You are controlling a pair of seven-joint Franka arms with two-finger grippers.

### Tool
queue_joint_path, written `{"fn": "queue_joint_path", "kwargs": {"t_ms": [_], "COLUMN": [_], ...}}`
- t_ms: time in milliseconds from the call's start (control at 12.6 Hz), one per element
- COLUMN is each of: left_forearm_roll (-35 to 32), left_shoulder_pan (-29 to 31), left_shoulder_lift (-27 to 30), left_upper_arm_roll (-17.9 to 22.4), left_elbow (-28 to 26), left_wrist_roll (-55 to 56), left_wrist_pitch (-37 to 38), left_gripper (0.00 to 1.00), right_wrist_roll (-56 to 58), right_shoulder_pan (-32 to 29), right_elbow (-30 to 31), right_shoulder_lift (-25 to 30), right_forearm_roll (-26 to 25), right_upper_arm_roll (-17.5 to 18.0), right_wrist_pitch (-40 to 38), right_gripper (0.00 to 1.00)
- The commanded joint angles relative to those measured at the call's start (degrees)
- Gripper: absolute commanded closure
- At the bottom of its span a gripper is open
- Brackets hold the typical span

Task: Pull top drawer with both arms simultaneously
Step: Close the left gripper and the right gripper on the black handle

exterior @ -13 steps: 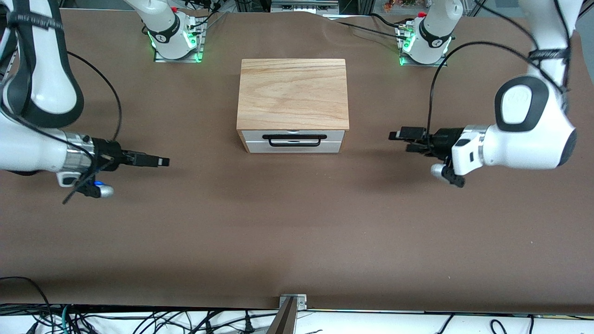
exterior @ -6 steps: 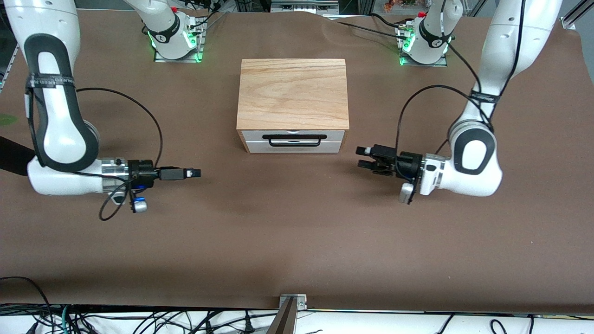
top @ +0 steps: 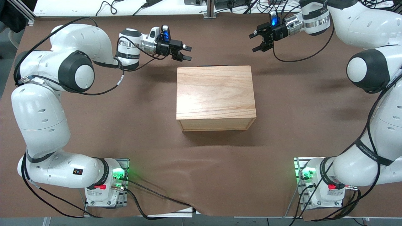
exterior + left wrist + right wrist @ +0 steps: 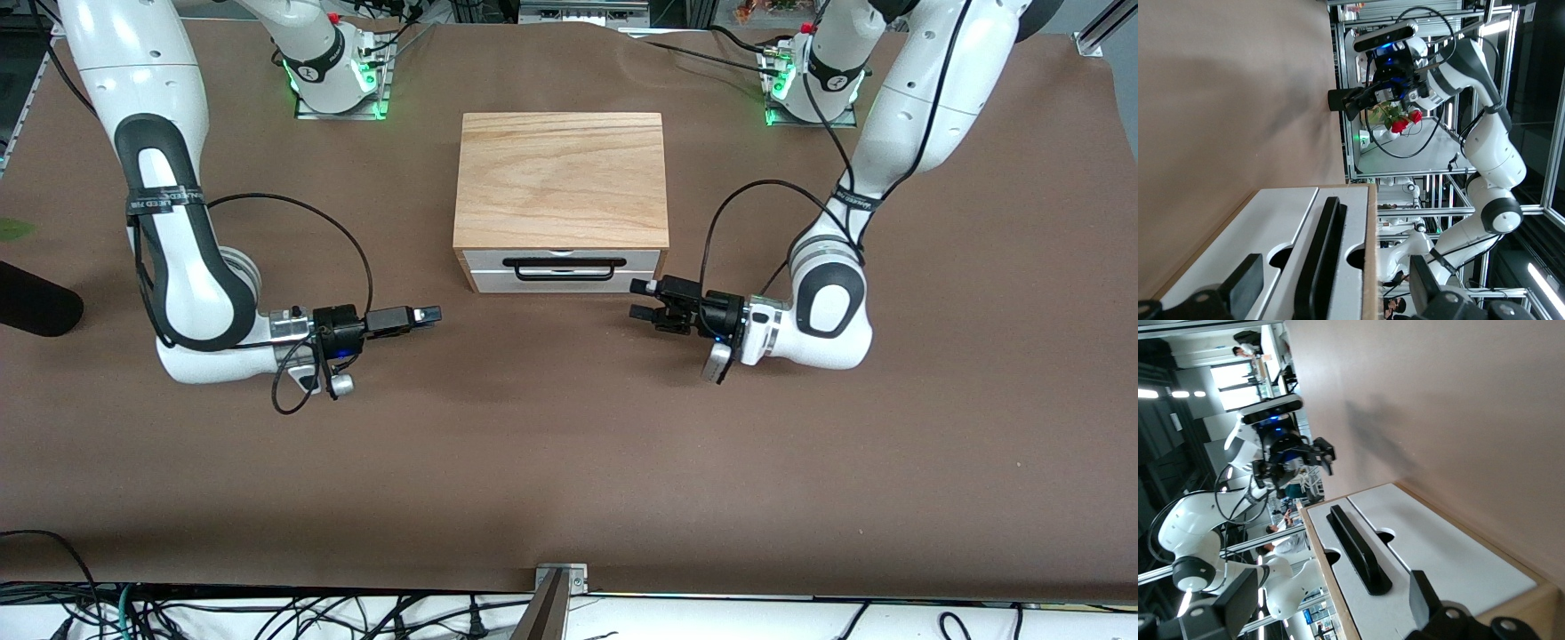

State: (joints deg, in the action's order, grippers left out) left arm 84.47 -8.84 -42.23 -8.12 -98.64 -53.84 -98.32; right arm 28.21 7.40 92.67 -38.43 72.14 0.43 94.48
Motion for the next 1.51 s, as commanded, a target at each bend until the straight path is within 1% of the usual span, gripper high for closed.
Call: {"fn": "queue_joint_path", "kwargs": {"t_ms": [0,79,159,238,317,397,635,714,873,1190,1270,1429], "left_forearm_roll": [3.41,3.59,3.59,3.59,3.59,3.59,3.59,3.59,3.59,3.68,3.68,3.68], "left_shoulder_pan": [-1.62,-1.62,-1.79,-1.88,-2.14,-2.49,-3.02,-2.94,-2.93,-2.85,-2.85,-2.85], "left_shoulder_lift": [0.13,0.13,0.04,0.04,0.13,0.04,0.04,0.04,0.04,-0.31,-0.31,-0.40], "left_upper_arm_roll": [0.04,-0.48,-0.58,-0.66,-0.75,-0.75,-1.19,-1.19,-1.19,-1.19,-1.19,-1.19], "left_elbow": [-2.42,-3.65,-4.36,-4.72,-5.16,-5.33,-5.34,-5.25,-5.25,-4.63,-4.63,-4.55], "left_wrist_roll": [-2.85,-2.94,-2.94,-3.03,-2.94,-2.94,-2.94,-2.94,-2.85,-2.50,-2.59,-2.50], "left_wrist_pitch": [-0.82,-0.82,-0.82,-0.74,-0.74,-0.74,-0.56,-0.39,-0.38,-0.38,-0.38,-0.38], "left_gripper": [0.16,0.22,0.29,0.43,0.52,0.55,0.96,1.00,1.00,1.00,1.00,1.00], "right_wrist_roll": [7.62,9.30,10.19,11.76,14.04,16.41,18.01,18.71,23.18,28.11,29.95,31.02], "right_shoulder_pan": [0.59,1.20,1.56,2.08,2.26,2.79,4.37,4.98,5.86,6.66,7.10,8.33], "right_elbow": [2.60,2.69,3.30,3.74,4.45,4.63,4.63,4.71,5.76,8.93,9.98,10.87], "right_shoulder_lift": [-1.20,-1.81,-1.82,-1.91,-2.08,-2.69,-3.14,-3.31,-4.10,-4.55,-4.55,-4.46], "right_forearm_roll": [5.71,7.03,7.83,8.62,9.76,11.25,14.68,15.21,17.14,18.11,20.21,22.42], "right_upper_arm_roll": [0.36,0.36,0.36,0.36,0.36,0.36,0.36,0.36,0.36,0.45,0.45,0.54], "right_wrist_pitch": [-0.09,-0.09,0.00,0.09,0.26,0.26,0.35,0.44,0.79,0.70,0.18,0.09], "right_gripper": [0.00,0.00,0.00,0.00,0.00,0.00,0.00,0.00,0.00,0.00,0.00,0.00]}}
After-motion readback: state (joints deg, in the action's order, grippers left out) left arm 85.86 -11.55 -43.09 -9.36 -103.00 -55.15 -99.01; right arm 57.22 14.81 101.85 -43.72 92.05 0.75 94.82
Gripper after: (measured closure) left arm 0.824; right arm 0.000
